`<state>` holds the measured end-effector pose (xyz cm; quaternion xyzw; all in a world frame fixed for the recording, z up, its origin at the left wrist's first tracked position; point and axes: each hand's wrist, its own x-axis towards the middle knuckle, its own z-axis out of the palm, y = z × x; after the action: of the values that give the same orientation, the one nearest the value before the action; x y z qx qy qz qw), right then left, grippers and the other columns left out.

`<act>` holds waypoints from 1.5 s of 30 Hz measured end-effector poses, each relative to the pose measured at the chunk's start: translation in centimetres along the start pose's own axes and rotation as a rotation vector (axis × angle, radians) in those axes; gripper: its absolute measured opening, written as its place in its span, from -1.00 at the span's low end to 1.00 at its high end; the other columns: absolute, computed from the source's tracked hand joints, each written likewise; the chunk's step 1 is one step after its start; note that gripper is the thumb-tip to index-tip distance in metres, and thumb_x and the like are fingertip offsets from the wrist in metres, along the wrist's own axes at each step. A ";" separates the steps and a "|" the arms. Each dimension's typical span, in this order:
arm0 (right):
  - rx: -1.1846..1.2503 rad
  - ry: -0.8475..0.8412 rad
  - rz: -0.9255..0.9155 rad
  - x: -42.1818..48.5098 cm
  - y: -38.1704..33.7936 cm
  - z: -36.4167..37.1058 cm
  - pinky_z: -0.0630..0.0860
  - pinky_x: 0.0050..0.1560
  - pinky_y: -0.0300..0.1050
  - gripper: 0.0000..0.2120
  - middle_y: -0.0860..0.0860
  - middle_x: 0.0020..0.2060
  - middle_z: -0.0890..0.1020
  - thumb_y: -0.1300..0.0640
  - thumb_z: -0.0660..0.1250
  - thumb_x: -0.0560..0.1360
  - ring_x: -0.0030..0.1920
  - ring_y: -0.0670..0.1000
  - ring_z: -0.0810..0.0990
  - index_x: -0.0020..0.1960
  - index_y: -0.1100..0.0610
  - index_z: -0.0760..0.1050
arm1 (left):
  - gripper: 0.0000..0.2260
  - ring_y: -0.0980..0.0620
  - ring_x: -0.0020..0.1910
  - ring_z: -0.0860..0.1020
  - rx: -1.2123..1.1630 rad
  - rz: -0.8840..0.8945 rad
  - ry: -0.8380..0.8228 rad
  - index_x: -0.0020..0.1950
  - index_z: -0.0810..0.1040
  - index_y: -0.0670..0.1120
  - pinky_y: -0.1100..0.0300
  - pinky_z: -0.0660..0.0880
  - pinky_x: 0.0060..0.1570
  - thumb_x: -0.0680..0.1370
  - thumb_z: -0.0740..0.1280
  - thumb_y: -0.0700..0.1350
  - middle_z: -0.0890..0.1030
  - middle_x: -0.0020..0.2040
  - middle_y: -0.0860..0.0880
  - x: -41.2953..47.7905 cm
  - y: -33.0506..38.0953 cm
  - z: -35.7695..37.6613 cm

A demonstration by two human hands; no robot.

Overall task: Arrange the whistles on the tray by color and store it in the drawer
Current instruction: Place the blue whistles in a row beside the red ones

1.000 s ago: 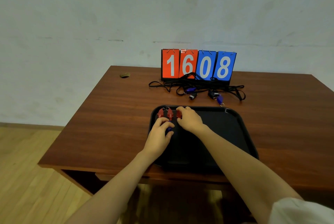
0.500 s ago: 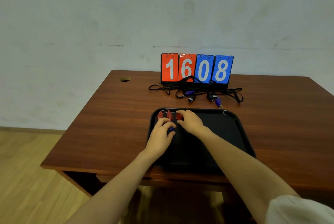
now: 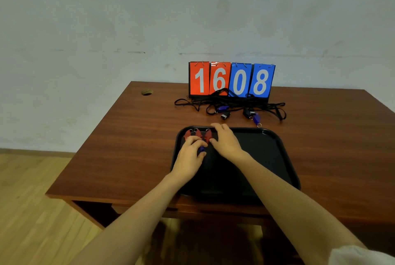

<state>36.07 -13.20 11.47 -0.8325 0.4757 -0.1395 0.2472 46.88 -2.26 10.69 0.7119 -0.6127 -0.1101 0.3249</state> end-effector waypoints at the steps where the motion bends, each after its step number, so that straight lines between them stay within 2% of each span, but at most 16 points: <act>1: 0.050 0.012 -0.022 -0.5 0.1 -0.4 0.49 0.19 0.01 -0.58 0.07 0.24 0.43 0.15 0.28 0.55 0.23 0.07 0.46 0.39 0.06 0.33 | -0.77 0.03 0.26 0.43 -0.009 0.001 -0.001 0.19 0.54 -0.14 0.32 0.29 0.20 0.54 0.32 -0.23 0.44 0.24 -0.02 0.1 0.2 0.1; 4: 0.100 -0.086 -0.103 -2.2 0.8 -1.5 0.53 0.08 -0.05 -0.72 0.02 0.01 0.55 0.22 0.23 0.55 0.02 0.02 0.54 0.25 0.08 0.46 | -0.78 0.04 0.21 0.46 -0.046 0.001 -0.004 0.16 0.55 -0.15 0.35 0.31 0.15 0.53 0.33 -0.24 0.46 0.21 -0.02 0.4 1.0 0.7; 7: 0.164 -0.202 -0.118 -3.8 1.9 -2.4 0.50 -0.07 -0.28 -0.68 -0.06 -0.06 0.55 0.26 0.26 0.53 -0.07 -0.10 0.54 0.26 0.06 0.44 | -0.78 0.08 0.13 0.46 -0.106 0.000 0.007 0.16 0.54 -0.15 0.36 0.33 0.12 0.52 0.34 -0.25 0.46 0.16 -0.02 0.6 2.1 1.5; 9: 0.259 -0.216 -0.084 -4.6 2.5 -2.9 0.47 -0.12 -0.34 -0.65 -0.09 -0.09 0.55 0.25 0.31 0.51 -0.10 -0.16 0.54 0.27 0.07 0.42 | -0.75 0.10 0.10 0.46 -0.160 -0.015 0.005 0.18 0.51 -0.12 0.33 0.38 0.13 0.50 0.36 -0.25 0.44 0.13 -0.01 0.6 2.9 2.1; 11: 0.306 -0.192 -0.051 -5.0 3.2 -3.3 0.49 -0.08 -0.32 -0.66 -0.07 -0.08 0.57 0.24 0.34 0.50 -0.08 -0.13 0.56 0.26 0.08 0.44 | -0.69 0.10 0.07 0.47 -0.226 -0.054 -0.009 0.18 0.48 -0.09 0.29 0.44 0.13 0.47 0.41 -0.26 0.42 0.09 0.01 0.7 3.6 2.5; 14: 0.309 -0.174 -0.018 -5.3 4.2 -3.7 0.50 -0.03 -0.28 -0.70 -0.03 -0.06 0.61 0.25 0.32 0.51 -0.05 -0.08 0.59 0.23 0.08 0.49 | -0.65 0.12 0.04 0.49 -0.329 -0.107 -0.077 0.17 0.47 -0.10 0.40 0.44 0.02 0.43 0.45 -0.28 0.44 0.08 -0.02 0.9 4.4 2.8; 16: 0.300 -0.184 0.010 -5.5 4.7 -4.0 0.46 -0.07 -0.31 -0.70 -0.06 -0.09 0.61 0.24 0.31 0.52 -0.09 -0.12 0.58 0.23 0.08 0.49 | -0.66 0.11 0.07 0.51 -0.330 -0.095 -0.126 0.17 0.49 -0.12 0.48 0.43 -0.03 0.43 0.42 -0.32 0.46 0.11 -0.04 1.1 4.7 3.0; 20: 0.378 -0.267 0.098 -5.5 5.2 -4.5 0.44 -0.06 -0.28 -0.58 -0.10 -0.08 0.59 0.27 0.36 0.46 -0.08 -0.14 0.56 0.29 0.03 0.44 | -0.64 0.04 0.19 0.50 -0.278 -0.079 -0.163 0.18 0.49 -0.16 0.35 0.46 0.11 0.47 0.24 -0.46 0.47 0.20 -0.08 1.3 5.1 3.6; 22: 0.390 -0.293 0.123 -5.4 5.4 -4.5 0.46 -0.01 -0.22 -0.52 -0.07 -0.04 0.58 0.23 0.43 0.41 -0.02 -0.08 0.58 0.28 0.03 0.42 | -0.65 0.07 0.18 0.49 -0.251 -0.076 -0.168 0.20 0.49 -0.16 0.34 0.43 0.12 0.49 0.21 -0.45 0.49 0.21 -0.07 1.3 5.5 3.8; 24: 0.392 -0.248 0.154 -5.3 5.7 -4.4 0.50 -0.03 -0.24 -0.58 -0.02 -0.03 0.58 0.22 0.42 0.43 -0.04 -0.05 0.60 0.26 0.06 0.43 | -0.67 0.10 0.17 0.48 -0.226 -0.053 -0.174 0.20 0.50 -0.13 0.35 0.40 0.09 0.52 0.20 -0.41 0.51 0.21 -0.05 1.4 5.6 4.0; 28: 0.368 -0.090 0.292 -4.6 6.4 -4.2 0.52 -0.12 -0.28 -0.70 -0.02 -0.14 0.57 0.25 0.34 0.51 -0.16 -0.09 0.61 0.22 0.13 0.46 | -0.68 0.04 0.27 0.45 -0.030 -0.042 -0.160 0.28 0.46 -0.09 0.24 0.39 0.22 0.56 0.20 -0.31 0.47 0.28 -0.03 1.7 4.9 4.0; 31: 0.234 0.022 0.354 -3.8 6.8 -3.8 0.54 0.02 -0.11 -0.75 0.03 -0.05 0.60 0.19 0.38 0.49 -0.04 -0.01 0.60 0.15 0.12 0.48 | -0.64 -0.02 0.38 0.33 0.247 -0.017 -0.080 0.35 0.42 -0.10 0.13 0.28 0.35 0.55 0.22 -0.26 0.41 0.34 -0.05 2.0 3.4 3.6; 34: 0.176 0.052 0.344 -3.0 6.2 -3.6 0.55 0.03 -0.06 -0.77 0.04 -0.04 0.61 0.14 0.41 0.47 -0.03 0.02 0.59 0.10 0.11 0.50 | -0.56 -0.09 0.50 0.12 0.457 -0.008 -0.100 0.44 0.31 -0.13 0.03 0.09 0.48 0.55 0.22 -0.21 0.29 0.45 -0.10 2.5 2.0 3.2; 36: 0.147 0.064 0.334 -2.3 5.5 -3.3 0.55 0.02 -0.04 -0.77 0.03 -0.04 0.61 0.11 0.41 0.46 -0.02 0.02 0.59 0.08 0.10 0.49 | -0.51 -0.10 0.54 0.01 0.512 -0.013 -0.121 0.50 0.22 -0.12 -0.03 -0.03 0.51 0.56 0.20 -0.21 0.21 0.50 -0.09 3.0 1.4 3.0; 39: 0.105 0.073 0.332 -1.3 4.4 -2.4 0.54 -0.01 -0.05 -0.74 0.02 0.00 0.60 0.06 0.41 0.46 0.02 0.03 0.58 0.10 0.09 0.47 | -0.50 -0.10 0.55 -0.04 0.538 0.026 -0.143 0.52 0.17 -0.09 -0.05 -0.08 0.51 0.58 0.17 -0.24 0.17 0.53 -0.07 4.3 0.8 2.5; 45: -0.076 0.140 0.302 0.7 3.1 -0.7 0.40 0.26 0.01 -0.66 0.06 0.19 0.44 -0.04 0.38 0.47 0.25 0.08 0.39 0.17 0.10 0.48 | -0.56 -0.10 0.56 -0.08 0.578 0.098 -0.244 0.52 0.19 -0.04 -0.09 -0.11 0.50 0.63 0.11 -0.19 0.14 0.55 0.00 6.2 -0.4 2.0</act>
<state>33.82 -15.29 10.33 -0.7486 0.6164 -0.1402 0.2000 47.47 -8.80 10.41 0.7259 -0.6867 -0.0003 0.0380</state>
